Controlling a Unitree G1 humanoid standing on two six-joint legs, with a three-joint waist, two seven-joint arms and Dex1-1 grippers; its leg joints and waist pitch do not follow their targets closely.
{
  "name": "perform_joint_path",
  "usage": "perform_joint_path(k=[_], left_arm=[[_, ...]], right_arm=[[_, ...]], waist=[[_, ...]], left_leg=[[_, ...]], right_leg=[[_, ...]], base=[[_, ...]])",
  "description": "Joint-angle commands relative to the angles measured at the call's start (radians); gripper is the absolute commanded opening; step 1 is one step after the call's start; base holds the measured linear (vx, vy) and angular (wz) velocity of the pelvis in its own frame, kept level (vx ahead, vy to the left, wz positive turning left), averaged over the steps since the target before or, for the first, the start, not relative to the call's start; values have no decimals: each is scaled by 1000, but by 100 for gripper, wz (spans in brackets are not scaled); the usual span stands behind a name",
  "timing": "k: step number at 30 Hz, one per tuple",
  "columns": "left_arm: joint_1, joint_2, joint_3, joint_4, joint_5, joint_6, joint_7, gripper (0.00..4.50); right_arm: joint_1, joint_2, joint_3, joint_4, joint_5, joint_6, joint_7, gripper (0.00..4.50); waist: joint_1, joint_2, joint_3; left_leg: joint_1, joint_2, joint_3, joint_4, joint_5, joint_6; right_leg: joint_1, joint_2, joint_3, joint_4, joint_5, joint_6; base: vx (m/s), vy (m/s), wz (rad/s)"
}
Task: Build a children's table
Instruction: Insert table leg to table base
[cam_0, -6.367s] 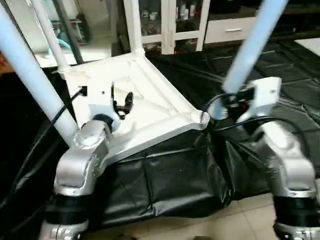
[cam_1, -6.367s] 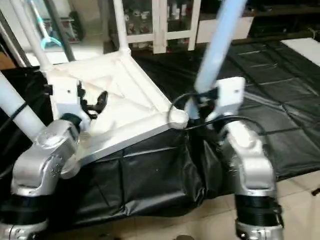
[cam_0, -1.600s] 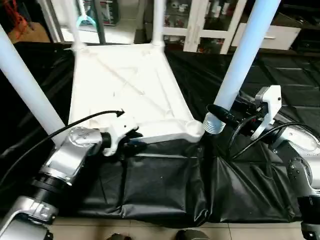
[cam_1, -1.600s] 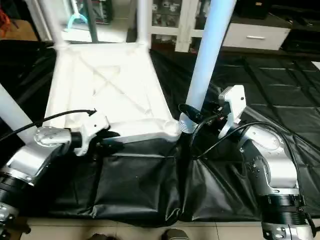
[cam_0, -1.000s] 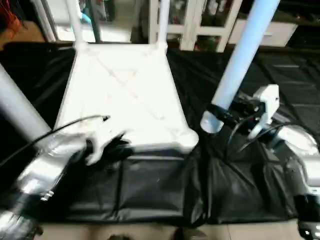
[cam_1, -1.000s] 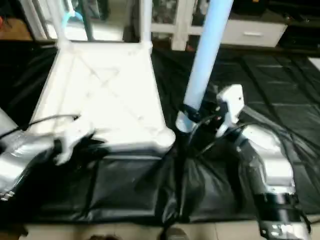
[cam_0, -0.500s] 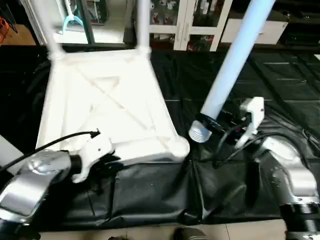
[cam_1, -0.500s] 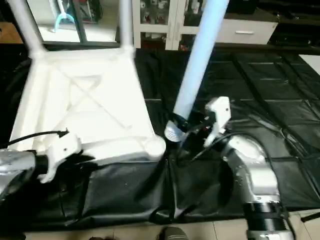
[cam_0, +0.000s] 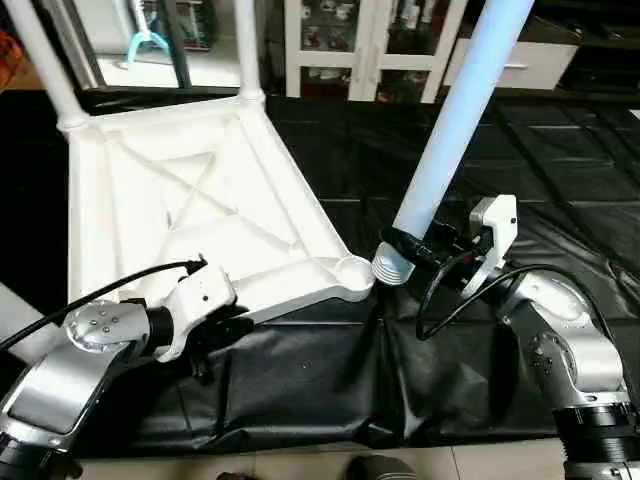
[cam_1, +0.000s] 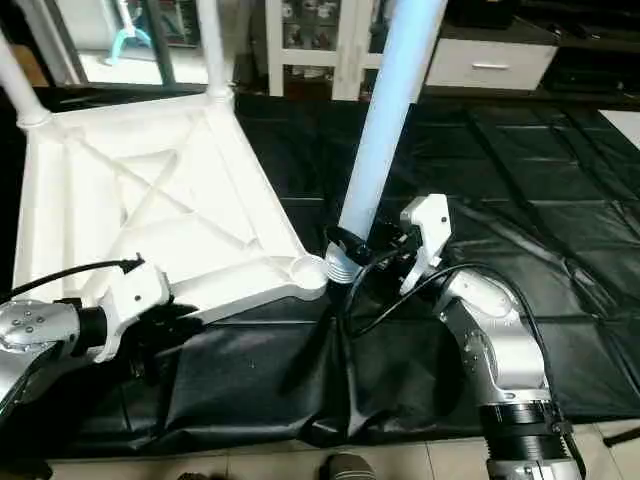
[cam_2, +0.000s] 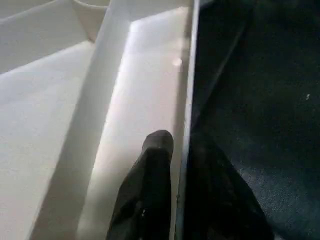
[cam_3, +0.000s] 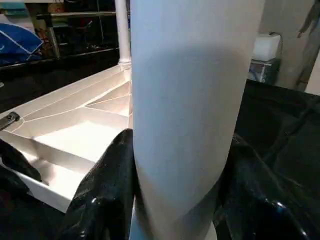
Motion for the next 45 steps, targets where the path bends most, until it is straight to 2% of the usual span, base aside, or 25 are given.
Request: perform_joint_path(k=[1, 2, 5, 6, 8, 9, 13, 18, 24, 30, 34, 36, 38, 41, 42, 45], left_arm=[[-9, -7, 46, -7, -28, -12, 7, 106], [-14, -15, 53, -13, -35, -18, 11, 111], [-30, -55, 53, -43, -63, -55, 17, 129], [-32, -58, 27, -47, -58, -50, 9, 129], [-35, -62, -4, -39, -37, -47, 8, 129], [-45, -72, -30, -13, -9, -59, 18, 129], [-81, -104, -75, 66, 53, -95, 54, 129], [-126, -111, -105, 140, 116, -133, 90, 129], [-156, -123, -100, 164, 116, -157, 92, 129], [-148, -114, -145, 172, 113, -155, 22, 129], [-156, -123, -155, 195, 127, -158, 23, 129], [-170, -128, -160, 217, 134, -158, 26, 129], [-175, -130, -162, 224, 136, -159, 24, 129], [-191, -139, -165, 244, 141, -164, 28, 129], [-198, -144, -166, 256, 141, -165, 25, 104], [-202, -145, -169, 263, 138, -163, 18, 91]], right_arm=[[-22, -11, -12, 0, 0, -16, 3, 186], [-24, -11, -11, 3, 0, -17, 3, 186], [-36, -2, -8, 15, -2, -17, 2, 186], [-40, 0, -6, 21, 3, -12, 7, 186], [-44, 6, -4, 29, 10, -12, 16, 186], [-48, 13, -1, 40, 14, -21, 28, 186], [-74, 31, 14, 87, 18, -33, 61, 186], [-124, 51, 27, 191, -16, -112, 86, 186], [-152, 57, 28, 234, -22, -135, 115, 186], [-175, 40, 49, 293, -33, -149, 167, 186], [-184, 40, 52, 309, -38, -162, 184, 186], [-190, 41, 51, 324, -42, -175, 192, 186], [-192, 41, 51, 333, -44, -180, 198, 186], [-199, 43, 51, 361, -48, -200, 213, 186], [-208, 49, 46, 401, -51, -228, 222, 186], [-217, 56, 38, 435, -53, -255, 226, 186]], waist=[[6, 4, -68], [6, 0, -67], [9, 2, -68], [11, -8, -69], [14, -5, -67], [13, -10, -68], [14, -8, -72], [11, -12, -74], [11, -14, -77], [10, -14, -77], [9, -14, -80], [13, -14, -81], [12, -14, -81], [13, -13, -80], [15, -13, -79], [15, -12, -77]], left_leg=[[27, 77, -33, -88, -148, 76], [26, 77, -32, -88, -151, 77], [26, 78, -34, -87, -145, 75], [27, 78, -31, -87, -146, 78], [25, 78, -33, -87, -139, 82], [25, 79, -33, -87, -141, 79], [24, 77, -33, -84, -124, 80], [22, 77, -33, -81, -124, 83], [21, 78, -33, -79, -110, 95], [22, 79, -35, -81, -151, 82], [22, 79, -32, -79, -132, 86], [26, 79, -30, -77, -130, 89], [22, 79, -32, -78, -129, 90], [25, 79, -32, -79, -146, 84], [25, 80, -32, -79, -161, 77], [25, 80, -33, -81, -188, 65]], right_leg=[[37, -43, 31, -56, -158, -265], [36, -42, 31, -57, -161, -264], [38, -44, 31, -56, -160, -263], [37, -43, 31, -57, -160, -262], [38, -45, 31, -56, -172, -252], [38, -44, 31, -57, -179, -244], [39, -45, 32, -55, -158, -242], [40, -48, 31, -54, -154, -252], [42, -47, 30, -51, -139, -261], [40, -48, 29, -55, -200, -256], [40, -47, 29, -53, -161, -262], [38, -47, 30, -53, -154, -270], [41, -47, 29, -51, -153, -271], [39, -47, 29, -54, -173, -269], [38, -47, 29, -56, -189, -268], [36, -48, 29, -60, -221, -261]], base=[[0, 0, 0], [0, 0, 0], [0, 0, 0], [0, 0, 0], [0, 0, 0], [0, 0, 0], [0, 0, 0], [0, 0, 0], [0, 0, 0], [0, 0, 0], [0, 0, 0], [0, 0, 0], [0, 0, 0], [0, 0, 0], [0, 0, 0], [0, 0, 0]])
